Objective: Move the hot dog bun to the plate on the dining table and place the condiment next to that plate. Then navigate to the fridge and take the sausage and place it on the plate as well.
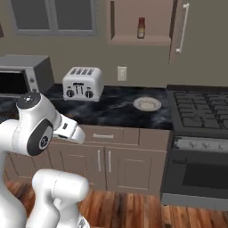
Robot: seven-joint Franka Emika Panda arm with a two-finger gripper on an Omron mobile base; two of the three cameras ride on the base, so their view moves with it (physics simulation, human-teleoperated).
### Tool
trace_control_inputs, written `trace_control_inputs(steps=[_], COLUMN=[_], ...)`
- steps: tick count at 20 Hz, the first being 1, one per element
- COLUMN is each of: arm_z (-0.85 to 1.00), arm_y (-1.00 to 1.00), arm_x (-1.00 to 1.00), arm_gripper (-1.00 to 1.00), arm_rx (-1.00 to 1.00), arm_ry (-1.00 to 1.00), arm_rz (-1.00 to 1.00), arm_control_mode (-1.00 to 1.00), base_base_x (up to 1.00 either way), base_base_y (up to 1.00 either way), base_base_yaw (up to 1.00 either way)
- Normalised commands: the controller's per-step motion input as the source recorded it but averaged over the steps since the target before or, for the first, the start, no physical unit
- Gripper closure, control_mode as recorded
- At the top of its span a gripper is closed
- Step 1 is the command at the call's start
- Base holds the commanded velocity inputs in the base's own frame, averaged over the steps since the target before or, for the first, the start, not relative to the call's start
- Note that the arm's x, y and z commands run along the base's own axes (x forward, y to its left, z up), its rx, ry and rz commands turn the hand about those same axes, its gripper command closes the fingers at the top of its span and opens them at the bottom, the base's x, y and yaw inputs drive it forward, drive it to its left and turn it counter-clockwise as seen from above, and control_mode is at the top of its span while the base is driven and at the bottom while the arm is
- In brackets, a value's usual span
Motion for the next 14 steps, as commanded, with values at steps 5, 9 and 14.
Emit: trace_control_inputs(steps=[5, 9, 14], arm_z=[0.0, 0.0, 0.0], arm_y=[0.0, 0.0, 0.0], arm_x=[0.0, 0.0, 0.0], arm_gripper=[-1.0, -1.0, -1.0], arm_rx=[0.0, 0.0, 0.0], arm_ry=[0.0, 0.0, 0.0], arm_rz=[0.0, 0.0, 0.0], arm_control_mode=[1.0, 1.0, 1.0], base_base_x=[1.0, 1.0, 0.84], base_base_y=[-0.48, -0.46, -0.34], base_base_yaw=[0.11, 0.04, 0.0])
